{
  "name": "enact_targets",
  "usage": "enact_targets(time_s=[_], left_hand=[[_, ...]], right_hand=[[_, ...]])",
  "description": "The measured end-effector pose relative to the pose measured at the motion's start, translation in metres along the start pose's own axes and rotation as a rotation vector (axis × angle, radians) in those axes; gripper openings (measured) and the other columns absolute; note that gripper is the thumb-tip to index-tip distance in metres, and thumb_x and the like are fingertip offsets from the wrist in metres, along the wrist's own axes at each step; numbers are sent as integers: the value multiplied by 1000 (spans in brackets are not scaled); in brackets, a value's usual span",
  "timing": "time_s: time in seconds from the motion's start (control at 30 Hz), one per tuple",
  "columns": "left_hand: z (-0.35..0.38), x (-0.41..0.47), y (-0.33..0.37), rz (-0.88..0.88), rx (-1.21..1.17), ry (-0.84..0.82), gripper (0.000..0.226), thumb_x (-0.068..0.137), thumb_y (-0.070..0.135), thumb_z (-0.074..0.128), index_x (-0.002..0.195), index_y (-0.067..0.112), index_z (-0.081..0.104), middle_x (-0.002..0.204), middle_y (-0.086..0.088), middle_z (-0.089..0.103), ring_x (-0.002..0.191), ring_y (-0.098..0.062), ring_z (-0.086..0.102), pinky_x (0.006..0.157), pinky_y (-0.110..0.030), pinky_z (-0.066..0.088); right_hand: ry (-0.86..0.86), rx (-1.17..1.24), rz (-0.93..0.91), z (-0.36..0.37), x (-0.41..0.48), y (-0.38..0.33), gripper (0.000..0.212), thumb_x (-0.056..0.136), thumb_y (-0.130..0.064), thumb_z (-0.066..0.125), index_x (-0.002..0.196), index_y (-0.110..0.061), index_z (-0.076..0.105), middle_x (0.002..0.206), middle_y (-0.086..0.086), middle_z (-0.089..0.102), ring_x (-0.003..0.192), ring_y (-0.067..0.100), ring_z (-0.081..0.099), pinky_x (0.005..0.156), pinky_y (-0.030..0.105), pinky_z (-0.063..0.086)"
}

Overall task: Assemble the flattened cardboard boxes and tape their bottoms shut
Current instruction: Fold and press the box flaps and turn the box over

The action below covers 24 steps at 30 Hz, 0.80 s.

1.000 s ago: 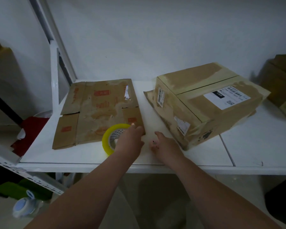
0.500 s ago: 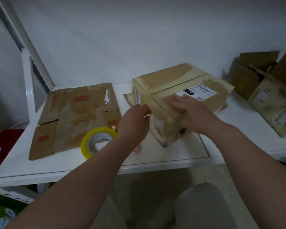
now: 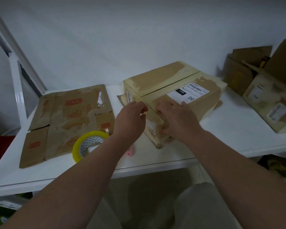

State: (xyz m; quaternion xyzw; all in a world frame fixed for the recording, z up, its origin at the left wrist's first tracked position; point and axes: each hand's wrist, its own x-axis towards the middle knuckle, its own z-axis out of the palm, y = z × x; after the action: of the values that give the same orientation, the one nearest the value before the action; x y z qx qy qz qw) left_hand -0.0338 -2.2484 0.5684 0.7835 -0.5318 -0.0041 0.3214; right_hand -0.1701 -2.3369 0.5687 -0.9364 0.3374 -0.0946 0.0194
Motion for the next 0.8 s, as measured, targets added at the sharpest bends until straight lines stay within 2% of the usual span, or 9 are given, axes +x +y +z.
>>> enact_targets(time_s=[0.1, 0.2, 0.33, 0.4, 0.5, 0.6, 0.7, 0.77, 0.8], left_hand=[[-2, 0, -1, -9, 2, 0, 20, 90, 8, 56, 105, 17, 65, 99, 4, 60, 87, -10, 53, 73, -21, 38], [-4, 0, -2, -7, -1, 3, 20, 90, 7, 56, 105, 16, 65, 99, 3, 61, 89, -11, 55, 73, -21, 38], [-7, 0, -1, -2, -1, 27, 19, 90, 8, 55, 104, 16, 66, 99, 2, 62, 90, -13, 57, 72, -21, 39], [-8, 0, 1, 7, 0, 41, 20, 91, 8, 53, 105, 15, 65, 100, 2, 62, 90, -13, 57, 71, -22, 39], [-8, 0, 7, 15, 4, 85, 23, 90, 6, 52, 107, 14, 65, 102, 1, 61, 93, -15, 56, 71, -24, 39], [-8, 2, 12, 20, 7, 171, 29, 86, 0, 51, 107, 14, 65, 108, -2, 58, 101, -19, 54, 74, -28, 42], [-11, 6, 16, -28, -8, 226, 45, 80, -9, 49, 116, 15, 62, 127, -7, 47, 118, -22, 43, 80, -27, 39], [-13, 12, 14, -141, -37, 160, 58, 80, -9, 48, 131, 19, 53, 142, -11, 34, 130, -26, 33, 87, -25, 34], [-14, 16, 12, -205, -54, 83, 63, 83, -8, 48, 139, 22, 44, 146, -13, 30, 132, -28, 33, 90, -26, 34]], right_hand=[[14, -54, 20, 15, 3, -4, 75, 72, -43, 74, 134, -24, 37, 131, -5, 55, 136, 24, 31, 116, 50, 13], [82, -4, 17, 18, 1, -3, 62, 80, -37, 66, 135, -23, 41, 136, -5, 53, 139, 28, 29, 116, 54, 9], [222, 64, -100, 23, -9, 2, 47, 79, -18, 67, 124, -10, 56, 130, 6, 60, 128, 38, 44, 106, 69, 19], [267, 131, -129, 24, -15, 6, 40, 80, -17, 57, 119, -7, 60, 126, 9, 62, 125, 37, 49, 102, 73, 22], [263, 180, -142, 22, -25, 17, 41, 87, -23, 41, 118, -7, 63, 127, 8, 62, 125, 32, 51, 98, 74, 27], [225, 128, -117, 13, -37, 32, 37, 93, -21, 40, 119, -9, 63, 129, 7, 61, 125, 34, 51, 98, 69, 29], [90, -47, -27, -7, -49, 53, 47, 94, -4, 41, 140, -16, 43, 143, 1, 46, 139, 27, 30, 109, 62, 14], [-4, -167, 95, -19, -55, 63, 61, 92, 0, 43, 146, -20, 24, 148, -1, 36, 144, 18, 12, 112, 59, 6], [-14, -199, 136, -22, -57, 66, 62, 89, 2, 45, 143, -19, 24, 146, 0, 37, 143, 18, 10, 112, 60, 5]])
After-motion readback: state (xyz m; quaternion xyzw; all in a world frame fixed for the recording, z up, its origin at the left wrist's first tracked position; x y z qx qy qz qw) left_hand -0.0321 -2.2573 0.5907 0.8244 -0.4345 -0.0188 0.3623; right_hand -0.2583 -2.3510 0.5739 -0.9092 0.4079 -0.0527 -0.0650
